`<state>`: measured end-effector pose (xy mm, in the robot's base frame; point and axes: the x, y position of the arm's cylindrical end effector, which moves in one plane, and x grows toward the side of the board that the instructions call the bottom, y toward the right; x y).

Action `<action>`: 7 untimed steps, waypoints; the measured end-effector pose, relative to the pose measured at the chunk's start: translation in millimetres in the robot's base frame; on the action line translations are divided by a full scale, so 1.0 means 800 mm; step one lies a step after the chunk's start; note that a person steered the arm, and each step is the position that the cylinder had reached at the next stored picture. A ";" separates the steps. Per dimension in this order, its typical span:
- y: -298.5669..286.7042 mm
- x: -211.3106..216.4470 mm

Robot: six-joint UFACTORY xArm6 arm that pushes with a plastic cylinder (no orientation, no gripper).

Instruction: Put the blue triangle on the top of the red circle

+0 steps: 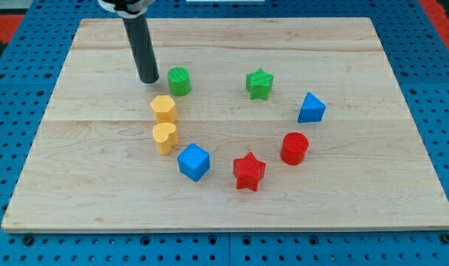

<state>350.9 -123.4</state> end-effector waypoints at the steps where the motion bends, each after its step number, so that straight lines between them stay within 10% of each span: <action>1: 0.026 -0.002; 7: 0.136 -0.107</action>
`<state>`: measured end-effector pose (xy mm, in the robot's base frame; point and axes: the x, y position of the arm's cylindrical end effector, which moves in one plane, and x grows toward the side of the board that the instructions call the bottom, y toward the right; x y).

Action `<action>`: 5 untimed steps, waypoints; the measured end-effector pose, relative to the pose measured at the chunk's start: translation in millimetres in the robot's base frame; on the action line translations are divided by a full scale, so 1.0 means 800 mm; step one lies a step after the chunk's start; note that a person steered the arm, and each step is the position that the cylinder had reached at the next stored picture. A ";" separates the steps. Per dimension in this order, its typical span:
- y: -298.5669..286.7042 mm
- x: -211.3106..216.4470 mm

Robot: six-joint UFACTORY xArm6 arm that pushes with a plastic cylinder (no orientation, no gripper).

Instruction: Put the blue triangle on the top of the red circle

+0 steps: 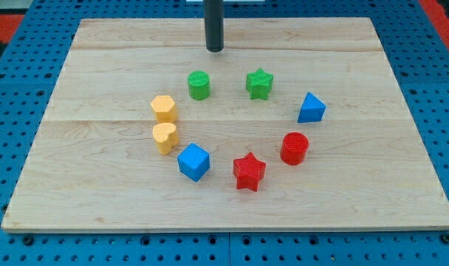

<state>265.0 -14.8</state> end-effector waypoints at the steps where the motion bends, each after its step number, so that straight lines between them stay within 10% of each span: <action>1: 0.011 -0.010; 5: 0.062 0.056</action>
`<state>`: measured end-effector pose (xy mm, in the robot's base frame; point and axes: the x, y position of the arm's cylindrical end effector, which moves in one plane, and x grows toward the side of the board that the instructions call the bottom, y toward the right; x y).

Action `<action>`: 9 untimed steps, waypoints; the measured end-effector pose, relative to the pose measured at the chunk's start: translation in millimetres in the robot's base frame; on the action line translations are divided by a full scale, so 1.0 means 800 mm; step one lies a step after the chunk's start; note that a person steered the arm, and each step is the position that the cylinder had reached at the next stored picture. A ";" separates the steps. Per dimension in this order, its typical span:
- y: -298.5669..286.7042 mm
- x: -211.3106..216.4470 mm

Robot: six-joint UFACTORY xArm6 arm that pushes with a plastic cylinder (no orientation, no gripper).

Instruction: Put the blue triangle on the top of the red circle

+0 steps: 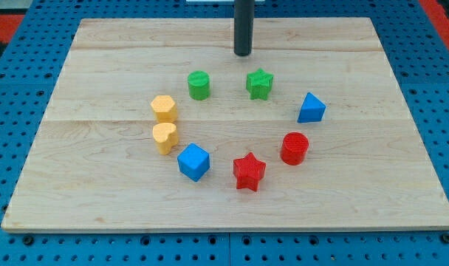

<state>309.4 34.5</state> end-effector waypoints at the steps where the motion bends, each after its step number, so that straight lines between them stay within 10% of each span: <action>1: 0.077 0.021; 4: 0.144 0.139; 6: 0.111 0.143; 9: 0.265 0.141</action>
